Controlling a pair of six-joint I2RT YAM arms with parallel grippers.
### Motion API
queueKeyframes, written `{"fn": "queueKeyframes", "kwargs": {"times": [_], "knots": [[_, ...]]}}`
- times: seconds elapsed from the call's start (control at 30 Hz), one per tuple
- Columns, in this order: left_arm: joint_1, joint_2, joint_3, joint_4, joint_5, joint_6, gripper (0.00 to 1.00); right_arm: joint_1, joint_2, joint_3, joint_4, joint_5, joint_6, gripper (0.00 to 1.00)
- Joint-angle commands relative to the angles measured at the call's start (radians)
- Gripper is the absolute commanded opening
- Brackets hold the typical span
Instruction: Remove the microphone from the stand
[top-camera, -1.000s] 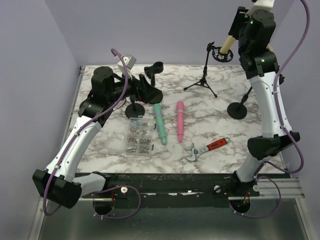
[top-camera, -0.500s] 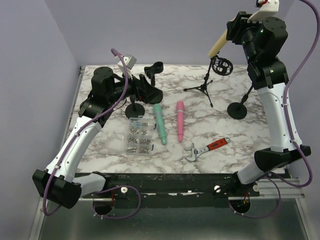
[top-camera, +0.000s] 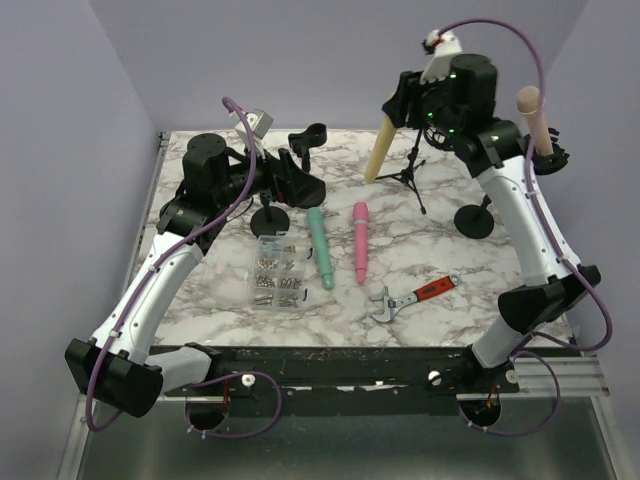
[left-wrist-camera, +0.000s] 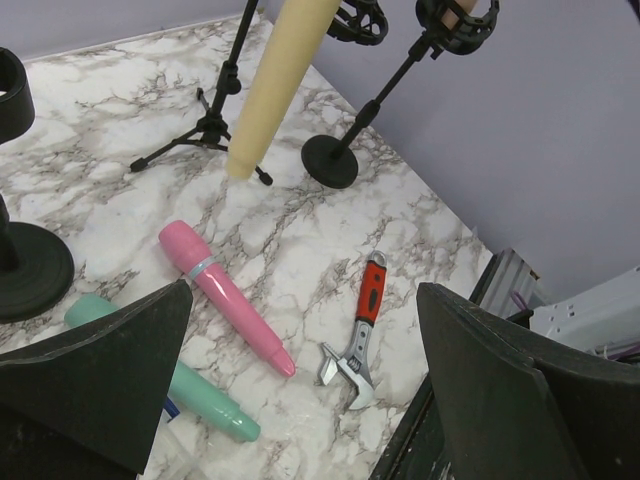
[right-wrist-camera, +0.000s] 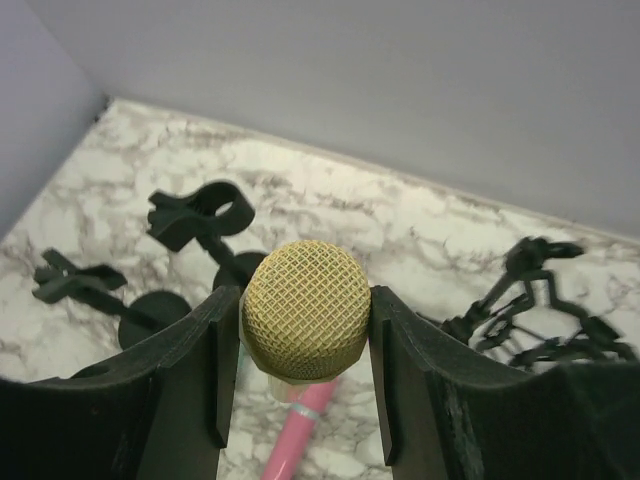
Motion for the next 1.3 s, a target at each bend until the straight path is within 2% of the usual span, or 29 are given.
{"fn": "queueKeyframes", "kwargs": {"times": [0.0,0.1,0.33,0.5,0.87,1.27], "knots": [[-0.007,0.008,-0.006,0.014,0.021,0.0,0.99,0.176,0.095,-0.009,-0.18,0.208,-0.07,0.01],[-0.006,0.013,-0.006,0.014,0.021,0.0,0.99,0.221,0.144,-0.018,-0.248,0.324,-0.063,0.01],[-0.007,0.026,-0.002,0.013,0.033,-0.007,0.98,0.222,0.186,-0.112,-0.334,0.369,0.019,0.01],[-0.007,0.031,-0.002,0.011,0.033,-0.006,0.99,0.222,0.252,-0.194,-0.333,0.438,0.082,0.01],[-0.007,0.036,-0.003,0.01,0.03,-0.003,0.99,0.195,0.457,-0.098,-0.349,0.47,0.189,0.01],[-0.007,0.035,-0.003,0.005,0.027,0.003,0.98,0.161,0.636,0.023,-0.305,0.469,0.208,0.01]]}}
